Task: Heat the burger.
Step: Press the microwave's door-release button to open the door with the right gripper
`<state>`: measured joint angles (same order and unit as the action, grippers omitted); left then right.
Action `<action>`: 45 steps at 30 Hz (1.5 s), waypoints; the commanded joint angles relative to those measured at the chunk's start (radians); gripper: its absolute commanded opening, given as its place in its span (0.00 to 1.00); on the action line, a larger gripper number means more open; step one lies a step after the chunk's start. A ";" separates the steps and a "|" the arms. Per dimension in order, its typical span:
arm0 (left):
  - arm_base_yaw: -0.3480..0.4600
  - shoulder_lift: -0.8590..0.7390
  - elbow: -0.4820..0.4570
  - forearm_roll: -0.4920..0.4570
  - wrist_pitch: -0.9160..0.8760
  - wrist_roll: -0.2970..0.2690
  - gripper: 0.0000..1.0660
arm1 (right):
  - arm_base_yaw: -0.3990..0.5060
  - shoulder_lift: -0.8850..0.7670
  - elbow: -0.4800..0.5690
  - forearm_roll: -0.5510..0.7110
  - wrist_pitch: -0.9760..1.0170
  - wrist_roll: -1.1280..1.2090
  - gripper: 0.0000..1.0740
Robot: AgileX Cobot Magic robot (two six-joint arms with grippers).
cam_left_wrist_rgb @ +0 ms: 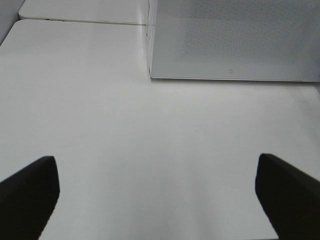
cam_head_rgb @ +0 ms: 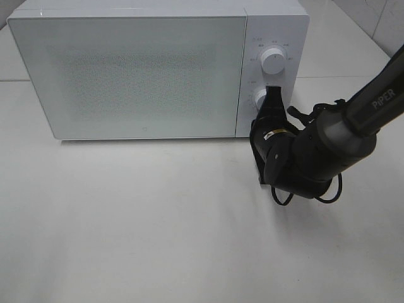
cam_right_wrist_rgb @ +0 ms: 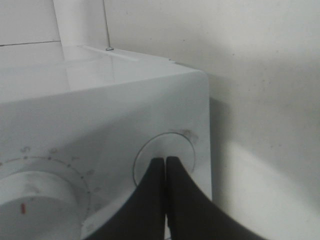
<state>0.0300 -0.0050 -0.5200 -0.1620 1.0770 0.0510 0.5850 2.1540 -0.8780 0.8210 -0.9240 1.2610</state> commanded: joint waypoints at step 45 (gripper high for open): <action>0.003 -0.016 0.001 0.000 -0.005 0.000 0.94 | -0.048 0.084 -0.254 0.050 -0.266 -0.156 0.00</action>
<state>0.0300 -0.0050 -0.5200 -0.1620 1.0770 0.0510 0.5980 2.2460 -1.0260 1.0360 -0.9720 1.1320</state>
